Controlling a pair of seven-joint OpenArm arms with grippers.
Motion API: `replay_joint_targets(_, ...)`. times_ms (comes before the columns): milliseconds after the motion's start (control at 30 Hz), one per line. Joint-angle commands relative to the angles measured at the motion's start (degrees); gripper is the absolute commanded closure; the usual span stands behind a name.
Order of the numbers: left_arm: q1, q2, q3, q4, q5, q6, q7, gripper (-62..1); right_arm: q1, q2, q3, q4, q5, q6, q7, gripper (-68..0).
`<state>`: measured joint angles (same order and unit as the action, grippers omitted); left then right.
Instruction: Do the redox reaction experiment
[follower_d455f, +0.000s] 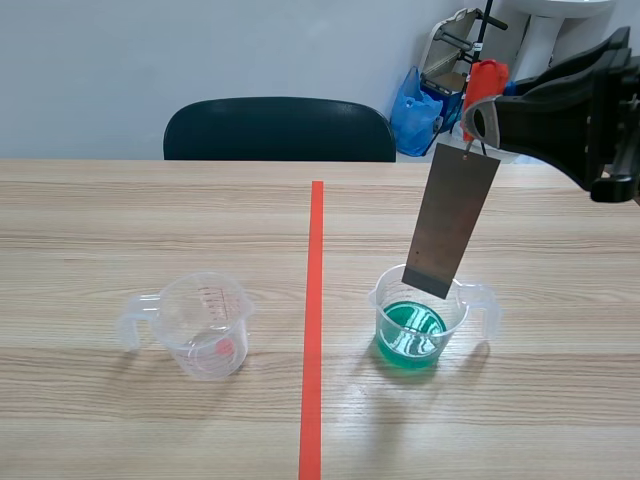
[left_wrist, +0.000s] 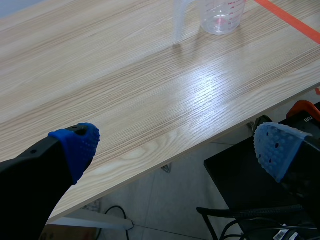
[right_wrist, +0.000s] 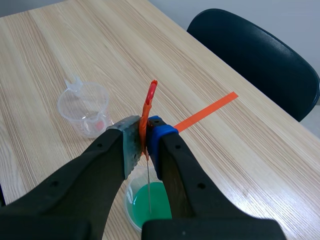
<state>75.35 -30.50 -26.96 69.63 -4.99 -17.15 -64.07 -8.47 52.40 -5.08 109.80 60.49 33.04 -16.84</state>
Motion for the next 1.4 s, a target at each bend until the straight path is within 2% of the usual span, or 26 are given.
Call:
replay_joint_targets(0,0.09,0.13,0.15,0.66,-0.37,-0.07,-0.87,-62.3,0.55,0.72,1.05,1.05,0.61,-0.17,1.07,-0.6)
replay_joint_targets(867,0.09,0.13,0.15,0.66,-0.37,-0.07,-0.87,-62.3,1.07,0.44,0.98,1.05,0.68,-0.13,1.09,-0.6)
replay_joint_targets(1067,0.09,0.13,0.15,0.66,-0.35,-0.07,-0.87,-62.3,4.17,-1.18,-0.76,1.05,0.63,-0.13,1.03,-0.6)
replay_joint_targets(1367,0.09,0.13,0.15,0.66,-0.35,-0.07,-0.87,-62.3,12.57,-6.64,-8.59,1.05,0.61,-0.20,-2.86,-0.6)
